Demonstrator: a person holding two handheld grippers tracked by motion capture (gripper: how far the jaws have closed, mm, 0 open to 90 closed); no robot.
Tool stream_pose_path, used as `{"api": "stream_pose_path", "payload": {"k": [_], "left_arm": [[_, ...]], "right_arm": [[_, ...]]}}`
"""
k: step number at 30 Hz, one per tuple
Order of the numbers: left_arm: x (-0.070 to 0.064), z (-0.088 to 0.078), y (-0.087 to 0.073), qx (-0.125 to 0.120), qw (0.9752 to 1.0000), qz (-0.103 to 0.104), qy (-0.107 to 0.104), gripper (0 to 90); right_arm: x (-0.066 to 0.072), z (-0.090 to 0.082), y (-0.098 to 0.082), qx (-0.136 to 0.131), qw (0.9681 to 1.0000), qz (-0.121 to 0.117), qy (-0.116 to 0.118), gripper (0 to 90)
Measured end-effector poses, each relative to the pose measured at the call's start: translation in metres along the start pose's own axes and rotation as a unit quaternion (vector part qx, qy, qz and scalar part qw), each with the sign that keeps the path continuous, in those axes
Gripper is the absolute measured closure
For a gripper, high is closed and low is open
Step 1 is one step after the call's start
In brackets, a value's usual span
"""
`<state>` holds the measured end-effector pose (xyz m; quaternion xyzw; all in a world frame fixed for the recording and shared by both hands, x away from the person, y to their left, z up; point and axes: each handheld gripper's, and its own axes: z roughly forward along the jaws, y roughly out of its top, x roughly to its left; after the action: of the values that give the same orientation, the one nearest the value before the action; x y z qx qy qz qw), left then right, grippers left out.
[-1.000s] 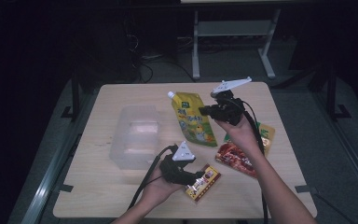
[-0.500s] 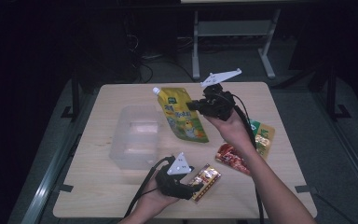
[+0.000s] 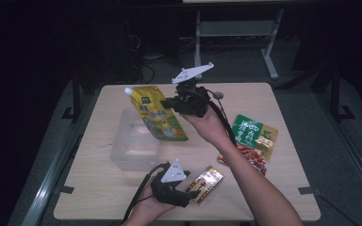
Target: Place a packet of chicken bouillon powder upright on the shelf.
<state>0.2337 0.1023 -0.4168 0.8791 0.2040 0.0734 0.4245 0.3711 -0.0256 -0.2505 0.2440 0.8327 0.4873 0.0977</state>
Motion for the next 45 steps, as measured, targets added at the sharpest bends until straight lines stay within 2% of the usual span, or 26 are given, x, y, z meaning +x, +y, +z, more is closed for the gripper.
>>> {"api": "stream_pose_path", "payload": {"k": [5, 6, 7, 8, 10, 13, 20, 22, 23, 25, 29, 35, 39, 41, 45], "left_arm": [[0.0, -0.001, -0.002, -0.004, 1.0, 0.002, 0.0, 30.4], [-0.001, -0.002, -0.003, -0.005, 1.0, -0.002, -0.001, 30.4], [-0.001, -0.003, -0.003, -0.003, 1.0, 0.002, 0.0, 30.4], [-0.001, -0.003, -0.003, -0.004, 1.0, 0.006, 0.002, 30.4], [-0.001, -0.005, -0.003, -0.007, 0.9999, 0.008, 0.002, 30.3], [-0.001, -0.005, -0.004, -0.006, 0.9999, 0.008, 0.008, 29.6], [-0.002, -0.004, -0.006, -0.001, 0.9999, 0.011, 0.006, 29.1], [-0.002, -0.003, -0.006, -0.004, 1.0, 0.001, 0.006, 29.1], [-0.002, -0.004, -0.006, -0.004, 1.0, 0.004, 0.006, 29.1], [-0.002, -0.004, -0.007, -0.004, 0.9999, 0.008, 0.007, 29.1], [-0.004, -0.002, -0.009, -0.007, 1.0, -0.001, 0.003, 29.2], [-0.004, -0.003, -0.011, -0.005, 1.0, -0.004, 0.003, 29.3], [-0.003, -0.003, -0.01, -0.005, 1.0, -0.005, 0.004, 29.3], [-0.004, -0.003, -0.01, -0.005, 1.0, -0.005, 0.003, 29.3], [-0.004, -0.003, -0.01, -0.006, 1.0, -0.002, 0.003, 29.3]], "right_arm": [[0.011, 0.023, 0.009, -0.001, 0.9998, -0.007, 0.017, 90.0], [0.011, 0.023, 0.009, -0.001, 0.9998, -0.007, 0.017, 90.0], [0.013, 0.033, 0.01, 0.003, 0.9997, -0.006, 0.022, 90.0], [0.013, 0.033, 0.01, 0.003, 0.9997, -0.006, 0.022, 90.0], [0.014, 0.045, 0.01, 0.006, 0.9996, -0.005, 0.028, 90.0], [0.016, 0.059, 0.009, 0.012, 0.9994, 0.004, 0.033, 90.0], [0.018, 0.078, 0.006, 0.017, 0.9986, 0.016, 0.048, 90.0], [0.019, 0.084, 0.006, 0.02, 0.9985, 0.016, 0.048, 90.0], [0.019, 0.088, 0.005, 0.023, 0.9983, 0.019, 0.05, 90.0], [0.019, 0.09, 0.004, 0.025, 0.9981, 0.021, 0.051, 90.0], [0.019, 0.097, 0.0, 0.032, 0.9979, 0.023, 0.052, 90.0], [0.017, 0.105, -0.009, 0.046, 0.9972, 0.03, 0.051, 90.0], [0.015, 0.105, -0.012, 0.042, 0.9969, 0.034, 0.057, 89.7], [0.016, 0.104, -0.012, 0.049, 0.9969, 0.029, 0.054, 87.5], [0.016, 0.107, -0.011, 0.066, 0.9956, 0.031, 0.058, 75.9]]}}
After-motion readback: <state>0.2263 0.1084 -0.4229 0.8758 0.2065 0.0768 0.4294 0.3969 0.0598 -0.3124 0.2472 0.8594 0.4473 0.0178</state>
